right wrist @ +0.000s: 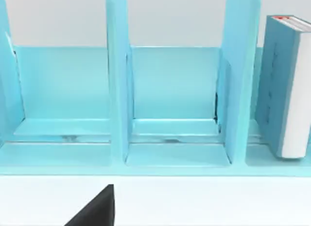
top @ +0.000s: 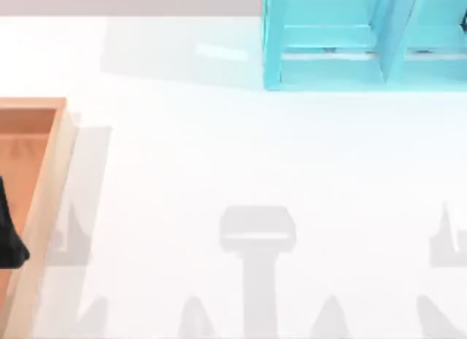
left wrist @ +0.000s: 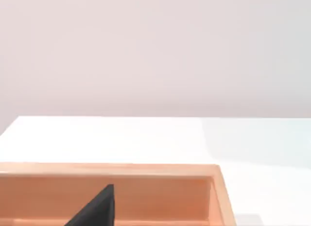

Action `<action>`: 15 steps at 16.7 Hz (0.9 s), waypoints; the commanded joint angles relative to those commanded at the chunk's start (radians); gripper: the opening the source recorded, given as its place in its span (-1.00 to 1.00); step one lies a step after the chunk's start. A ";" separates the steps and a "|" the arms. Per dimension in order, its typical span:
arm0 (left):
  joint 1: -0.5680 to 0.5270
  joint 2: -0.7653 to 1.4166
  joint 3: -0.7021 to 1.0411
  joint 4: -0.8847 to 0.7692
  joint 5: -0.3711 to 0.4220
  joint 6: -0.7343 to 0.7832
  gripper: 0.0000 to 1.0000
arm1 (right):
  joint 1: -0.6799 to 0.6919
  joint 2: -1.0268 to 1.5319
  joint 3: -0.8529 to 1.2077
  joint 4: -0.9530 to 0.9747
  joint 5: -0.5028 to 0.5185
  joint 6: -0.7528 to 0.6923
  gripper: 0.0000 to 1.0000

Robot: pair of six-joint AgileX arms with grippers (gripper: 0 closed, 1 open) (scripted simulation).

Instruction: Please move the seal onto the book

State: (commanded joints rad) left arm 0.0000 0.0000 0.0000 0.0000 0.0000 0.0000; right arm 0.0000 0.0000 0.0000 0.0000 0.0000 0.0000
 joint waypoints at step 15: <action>0.000 0.000 0.000 0.000 0.000 0.000 1.00 | -0.152 0.919 0.383 0.509 -0.177 -0.014 1.00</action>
State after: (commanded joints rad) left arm 0.0000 0.0000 0.0000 0.0000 0.0000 0.0000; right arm -0.1522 0.9195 0.3834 0.5088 -0.1769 -0.0140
